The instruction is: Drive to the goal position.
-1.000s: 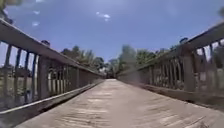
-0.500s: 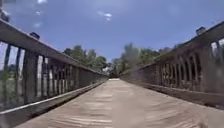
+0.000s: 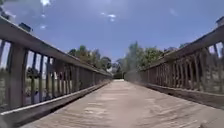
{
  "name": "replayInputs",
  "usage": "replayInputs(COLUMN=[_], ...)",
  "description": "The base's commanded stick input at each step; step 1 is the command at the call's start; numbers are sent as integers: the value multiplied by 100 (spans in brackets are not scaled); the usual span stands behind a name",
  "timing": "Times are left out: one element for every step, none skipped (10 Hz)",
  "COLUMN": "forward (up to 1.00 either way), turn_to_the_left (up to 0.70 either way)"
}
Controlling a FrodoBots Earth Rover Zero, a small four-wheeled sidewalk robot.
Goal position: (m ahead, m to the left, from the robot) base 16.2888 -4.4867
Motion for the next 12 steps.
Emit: replayInputs(forward=[45,45,45,45,45,45,45,45,45,45,45,45], turn_to_the_left=[0,0,0,0,-24,-27,-27,-27,-27,-27,-27,-27])
